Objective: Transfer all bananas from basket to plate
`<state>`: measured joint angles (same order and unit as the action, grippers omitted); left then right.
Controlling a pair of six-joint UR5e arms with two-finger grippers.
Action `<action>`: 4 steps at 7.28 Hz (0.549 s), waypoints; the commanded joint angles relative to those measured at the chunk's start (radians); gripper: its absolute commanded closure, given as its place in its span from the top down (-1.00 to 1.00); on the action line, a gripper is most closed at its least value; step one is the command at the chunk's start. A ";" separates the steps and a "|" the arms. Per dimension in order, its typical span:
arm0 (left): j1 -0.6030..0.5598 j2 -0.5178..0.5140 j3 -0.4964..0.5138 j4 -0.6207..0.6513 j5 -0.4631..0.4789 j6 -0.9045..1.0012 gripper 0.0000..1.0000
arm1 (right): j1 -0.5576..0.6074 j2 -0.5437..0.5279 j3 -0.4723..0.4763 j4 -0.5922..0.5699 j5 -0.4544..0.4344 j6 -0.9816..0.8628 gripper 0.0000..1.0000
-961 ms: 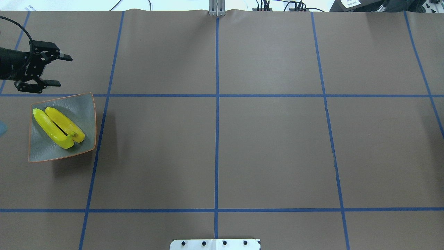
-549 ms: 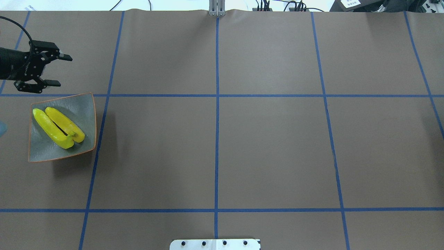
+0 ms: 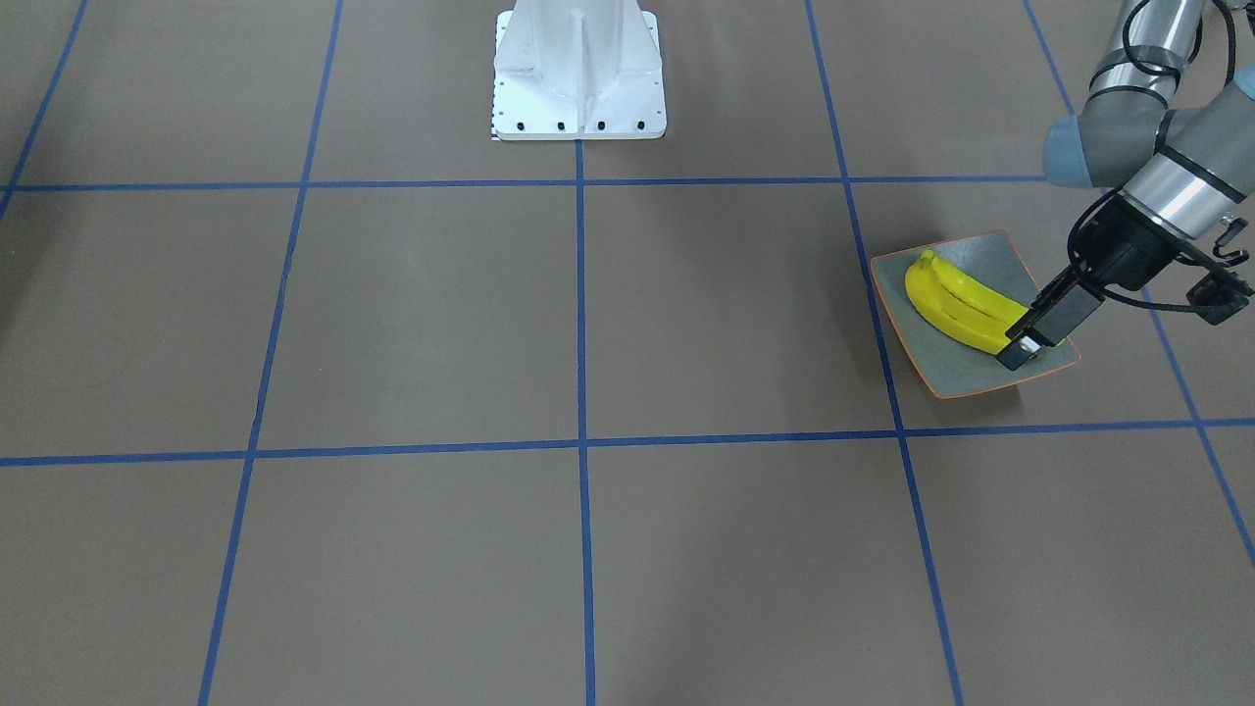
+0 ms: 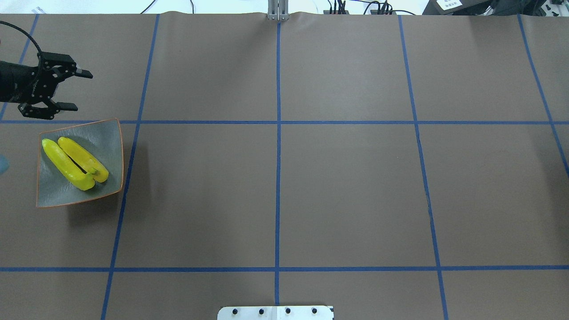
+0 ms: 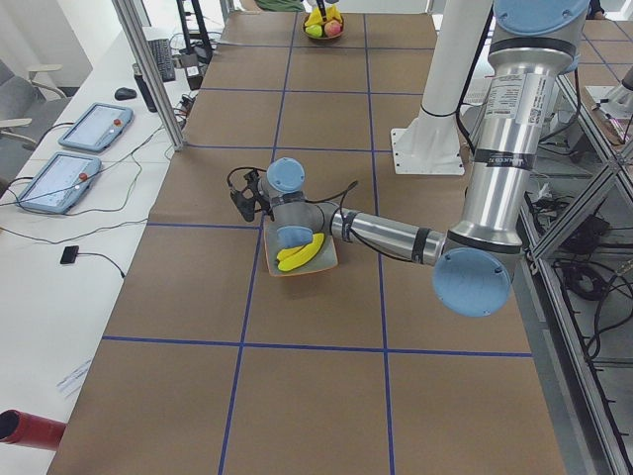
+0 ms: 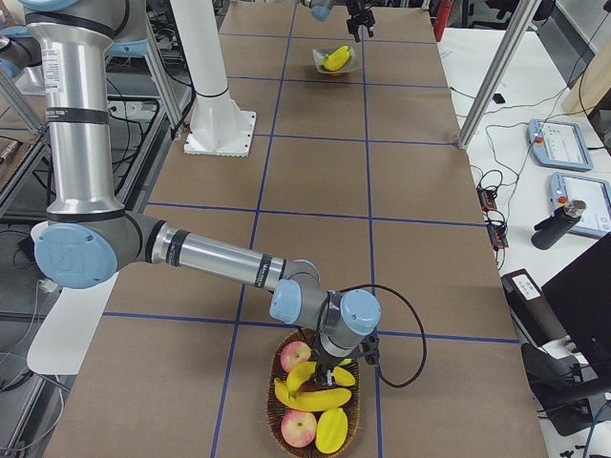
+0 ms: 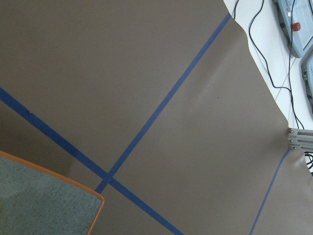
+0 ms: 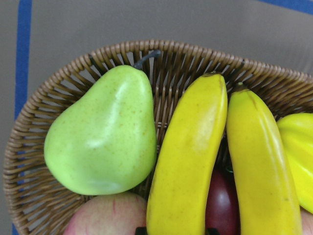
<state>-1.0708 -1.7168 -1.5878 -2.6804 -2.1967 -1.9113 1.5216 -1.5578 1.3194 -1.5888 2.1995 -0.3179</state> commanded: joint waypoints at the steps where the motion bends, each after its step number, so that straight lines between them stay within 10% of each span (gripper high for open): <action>1: 0.000 0.000 0.002 0.001 0.000 -0.002 1.00 | 0.041 -0.011 0.040 -0.002 -0.003 -0.001 -1.00; 4: 0.000 0.000 0.003 0.001 0.000 0.000 1.00 | 0.112 -0.022 0.127 -0.002 -0.004 -0.013 -1.00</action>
<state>-1.0707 -1.7176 -1.5858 -2.6799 -2.1971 -1.9125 1.6136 -1.5744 1.3921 -1.5900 2.1934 -0.3275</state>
